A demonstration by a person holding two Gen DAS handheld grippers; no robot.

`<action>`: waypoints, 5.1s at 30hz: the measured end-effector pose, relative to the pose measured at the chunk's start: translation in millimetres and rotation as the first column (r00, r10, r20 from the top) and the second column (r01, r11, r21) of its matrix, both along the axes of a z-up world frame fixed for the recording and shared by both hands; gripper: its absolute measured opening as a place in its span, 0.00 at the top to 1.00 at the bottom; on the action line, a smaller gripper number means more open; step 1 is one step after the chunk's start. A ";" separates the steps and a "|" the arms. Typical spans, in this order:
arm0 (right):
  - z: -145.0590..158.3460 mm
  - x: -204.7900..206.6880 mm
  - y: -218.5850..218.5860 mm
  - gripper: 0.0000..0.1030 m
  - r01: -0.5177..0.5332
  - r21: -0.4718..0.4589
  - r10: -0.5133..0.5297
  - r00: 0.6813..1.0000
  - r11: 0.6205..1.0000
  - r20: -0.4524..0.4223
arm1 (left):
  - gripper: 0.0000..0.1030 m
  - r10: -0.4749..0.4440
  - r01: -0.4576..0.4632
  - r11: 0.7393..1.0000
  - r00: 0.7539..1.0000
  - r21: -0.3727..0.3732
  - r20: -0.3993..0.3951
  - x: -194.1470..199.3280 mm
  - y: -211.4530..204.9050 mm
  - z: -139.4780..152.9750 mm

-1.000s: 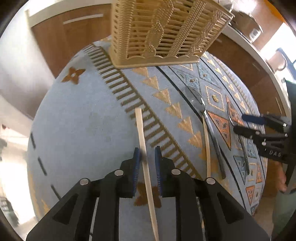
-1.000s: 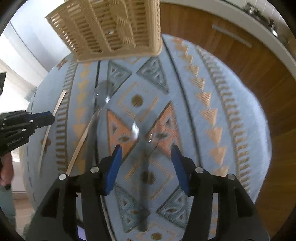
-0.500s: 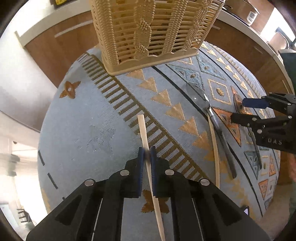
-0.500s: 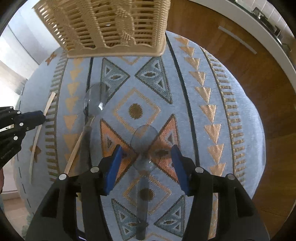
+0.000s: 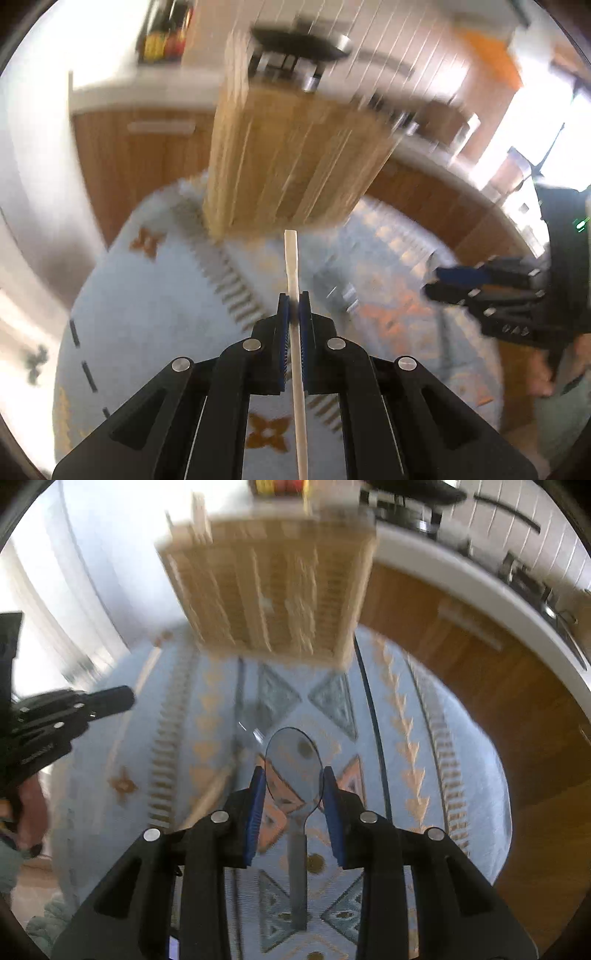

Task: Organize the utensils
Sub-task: 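Lower the chopstick into the basket with the left tool while the right tool drops its spoon in, then grasp another wooden chopstick with the left tool while the right tool grasps a clear spoon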

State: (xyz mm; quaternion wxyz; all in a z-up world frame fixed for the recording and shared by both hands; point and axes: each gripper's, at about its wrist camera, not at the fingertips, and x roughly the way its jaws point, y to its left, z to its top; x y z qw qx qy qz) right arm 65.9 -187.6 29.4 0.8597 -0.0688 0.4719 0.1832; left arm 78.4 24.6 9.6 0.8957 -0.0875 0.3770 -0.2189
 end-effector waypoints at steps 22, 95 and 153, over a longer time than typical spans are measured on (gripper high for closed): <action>-18.0 59.7 -17.5 0.92 0.069 0.211 -0.035 0.986 0.975 -0.162 | 0.97 0.098 -0.049 0.985 0.949 -0.167 0.301 14.6 11.5 96.0; 112.5 110.5 29.2 0.98 0.093 -0.044 -0.079 0.966 0.995 0.246 | 0.96 0.308 -0.298 0.946 0.712 -0.126 0.631 88.2 -8.1 98.6; -83.6 41.1 59.1 0.67 -0.009 -0.084 -0.008 0.981 0.996 -0.195 | 0.97 0.083 -0.007 0.971 0.948 0.240 -0.308 -21.4 -14.8 -55.6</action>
